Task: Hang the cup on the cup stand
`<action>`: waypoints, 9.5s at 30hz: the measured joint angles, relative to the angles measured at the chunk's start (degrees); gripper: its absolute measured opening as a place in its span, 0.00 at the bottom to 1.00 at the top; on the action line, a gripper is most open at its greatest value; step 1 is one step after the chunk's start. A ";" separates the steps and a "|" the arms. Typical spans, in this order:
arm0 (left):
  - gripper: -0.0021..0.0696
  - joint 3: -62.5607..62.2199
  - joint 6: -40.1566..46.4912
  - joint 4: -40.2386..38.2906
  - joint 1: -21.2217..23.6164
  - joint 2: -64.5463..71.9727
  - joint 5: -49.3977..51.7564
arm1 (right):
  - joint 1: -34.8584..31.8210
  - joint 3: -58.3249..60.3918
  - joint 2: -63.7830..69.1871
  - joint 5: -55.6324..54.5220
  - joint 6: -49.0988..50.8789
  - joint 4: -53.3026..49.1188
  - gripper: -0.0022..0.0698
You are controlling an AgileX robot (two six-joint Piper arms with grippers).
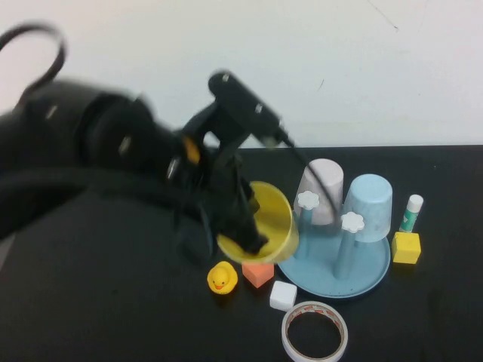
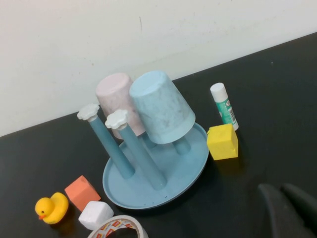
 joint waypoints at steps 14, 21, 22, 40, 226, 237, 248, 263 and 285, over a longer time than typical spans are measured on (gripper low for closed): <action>0.05 36.56 -0.75 -2.41 -3.68 -20.19 -54.61 | 0.00 0.00 0.00 0.79 -0.42 2.02 0.03; 0.05 41.76 -0.75 -5.06 -3.68 -15.96 -85.37 | 0.00 0.00 0.00 2.20 -10.48 12.63 0.03; 0.05 41.75 -0.75 -5.21 -3.68 -14.74 -88.55 | 0.00 0.00 0.00 2.47 -13.09 15.97 0.03; 0.05 41.75 -2.52 -4.45 -3.68 -3.48 -105.61 | 0.00 -17.47 41.08 25.06 -47.21 63.39 0.79; 0.03 62.71 -22.59 8.69 -3.68 -54.52 -49.94 | 10.08 -69.10 103.24 31.51 -105.26 60.30 0.09; 0.03 63.15 -21.18 11.92 -3.68 -76.58 -23.47 | 6.22 -62.68 84.50 44.54 -99.27 56.75 0.03; 0.03 63.15 -31.05 23.28 -3.68 -80.28 -16.70 | 6.22 -43.59 57.02 33.35 -102.04 56.03 0.03; 0.03 63.15 -31.19 23.28 -3.68 -80.28 -16.29 | 6.22 -32.01 23.76 20.57 -97.64 56.03 0.03; 0.03 63.15 -31.09 23.45 -3.68 -80.28 -15.81 | 6.22 -25.98 20.94 7.93 -96.90 53.91 0.03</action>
